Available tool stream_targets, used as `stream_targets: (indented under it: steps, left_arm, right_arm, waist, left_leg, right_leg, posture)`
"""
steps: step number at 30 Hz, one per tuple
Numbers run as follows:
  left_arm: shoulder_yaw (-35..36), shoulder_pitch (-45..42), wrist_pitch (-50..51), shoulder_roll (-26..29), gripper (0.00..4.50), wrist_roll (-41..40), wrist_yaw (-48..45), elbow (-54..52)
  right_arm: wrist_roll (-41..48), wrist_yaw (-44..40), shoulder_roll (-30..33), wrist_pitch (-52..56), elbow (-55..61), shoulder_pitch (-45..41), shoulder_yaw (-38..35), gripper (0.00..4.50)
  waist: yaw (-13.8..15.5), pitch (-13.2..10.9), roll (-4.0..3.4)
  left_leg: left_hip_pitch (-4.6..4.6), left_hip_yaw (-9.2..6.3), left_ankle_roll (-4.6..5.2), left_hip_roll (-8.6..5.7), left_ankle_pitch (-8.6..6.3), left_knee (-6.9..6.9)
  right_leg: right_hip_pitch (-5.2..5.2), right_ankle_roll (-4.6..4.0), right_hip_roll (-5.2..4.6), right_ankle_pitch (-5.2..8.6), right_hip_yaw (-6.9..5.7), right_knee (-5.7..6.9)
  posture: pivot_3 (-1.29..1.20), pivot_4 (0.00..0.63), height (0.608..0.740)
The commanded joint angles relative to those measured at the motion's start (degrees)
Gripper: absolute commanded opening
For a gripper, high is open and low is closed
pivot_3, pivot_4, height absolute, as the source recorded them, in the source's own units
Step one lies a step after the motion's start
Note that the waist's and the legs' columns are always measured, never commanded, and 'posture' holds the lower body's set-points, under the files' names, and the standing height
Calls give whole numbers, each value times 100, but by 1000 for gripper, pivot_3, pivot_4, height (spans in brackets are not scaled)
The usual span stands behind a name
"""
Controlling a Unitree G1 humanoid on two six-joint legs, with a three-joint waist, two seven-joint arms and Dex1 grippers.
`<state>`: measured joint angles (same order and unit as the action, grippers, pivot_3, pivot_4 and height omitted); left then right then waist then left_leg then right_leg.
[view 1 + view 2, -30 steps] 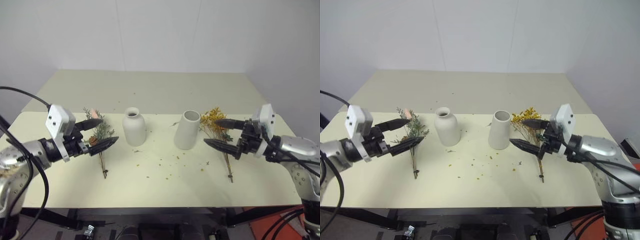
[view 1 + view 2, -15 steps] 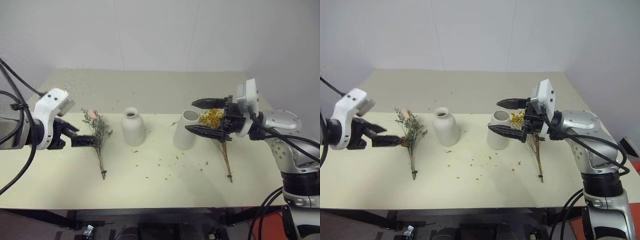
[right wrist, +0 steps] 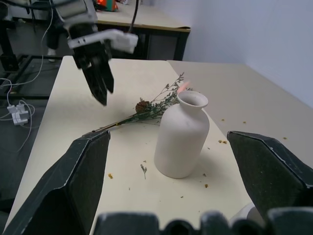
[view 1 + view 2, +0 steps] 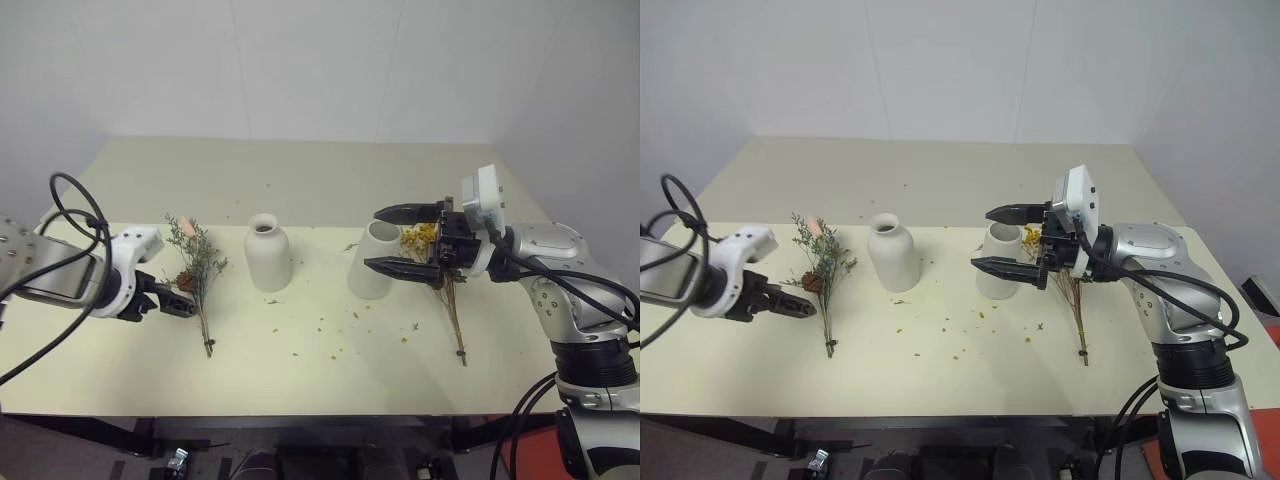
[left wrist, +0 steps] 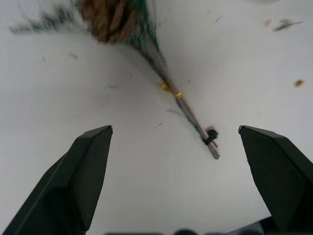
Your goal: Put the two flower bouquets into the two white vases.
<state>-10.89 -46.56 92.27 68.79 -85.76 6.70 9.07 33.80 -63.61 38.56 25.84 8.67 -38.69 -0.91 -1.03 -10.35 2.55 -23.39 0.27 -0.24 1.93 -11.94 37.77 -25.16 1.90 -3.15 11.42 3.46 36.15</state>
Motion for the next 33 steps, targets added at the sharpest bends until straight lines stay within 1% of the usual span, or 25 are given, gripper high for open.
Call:
stream_targets:
  steps: [1, 9, 16, 19, 22, 25, 26, 31, 33]
  left_arm:
    - [-120, -245, 23, -156, 4500, -417, 582, 138]
    - [-212, -698, 23, -1012, 4500, -199, 1583, 1027]
    - [-64, -836, 23, -1700, 4500, 552, 1875, 1410]
    - [6, -880, 23, -1879, 3948, 861, 1911, 1444]
    - [115, -931, 23, -1958, 3024, 1114, 1859, 1468]
    - [145, -959, 23, -1945, 2060, 1219, 1772, 1435]
    - [159, -960, 23, -1942, 1636, 1263, 1753, 1425]
    - [206, -993, 23, -1948, 88, 1354, 1680, 1404]
    - [260, -965, 23, -1955, 40, 1369, 1660, 1356]
  right_arm:
    - [64, -38, 84, -73, 150, -105, -201, 4467]
    - [148, 47, 84, -36, 285, 11, -289, 4467]
    - [208, 119, 91, -34, 390, 111, -361, 4467]
    - [238, 154, 84, -20, 442, 159, -401, 4500]
    - [253, 193, 82, -11, 504, 227, -434, 4500]
    - [282, 235, 87, 3, 564, 284, -463, 4500]
    - [286, 247, 90, 4, 583, 303, -466, 4500]
    - [308, 295, 98, 14, 621, 345, -484, 4500]
    - [311, 309, 95, 20, 634, 355, -487, 4500]
  waist:
    - [4, 0, 0]
    - [18, 0, 1]
    - [18, 1, 1]
    - [17, 1, 1]
    - [16, 1, 1]
    - [15, 1, 2]
    - [16, 1, 2]
    - [13, 1, 2]
    - [14, 1, 2]
  left_leg:
    - [-2, 0, 0, -2, 0, 0]
    - [3, 0, -2, -7, 1, 2]
    - [5, 0, -3, -10, 2, 2]
    - [6, 0, -4, -11, 2, 2]
    - [5, 0, -4, -11, 2, 1]
    - [4, -1, -4, -11, 2, 2]
    - [4, -1, -4, -11, 2, 2]
    - [4, -1, -4, -11, 2, 2]
    - [3, -1, -4, -11, 2, 2]
  right_leg:
    - [-2, -2, -2, -1, 0, -1]
    - [3, -3, -3, -3, 0, 1]
    - [4, -6, -5, -5, 0, 3]
    - [6, -5, -5, -5, 0, 2]
    - [6, -6, -5, -5, 0, 3]
    - [5, -6, -5, -5, 0, 3]
    - [6, -6, -5, -5, 0, 2]
    - [5, -5, -6, -5, 0, 2]
    - [5, -6, -6, -5, 0, 2]
  posture:
    - [0, 150, 740]
    - [0, 150, 740]
    - [0, 150, 740]
    - [0, 150, 740]
    - [0, 150, 740]
    - [0, 150, 740]
    - [0, 150, 740]
    - [0, 150, 740]
    - [0, 150, 740]
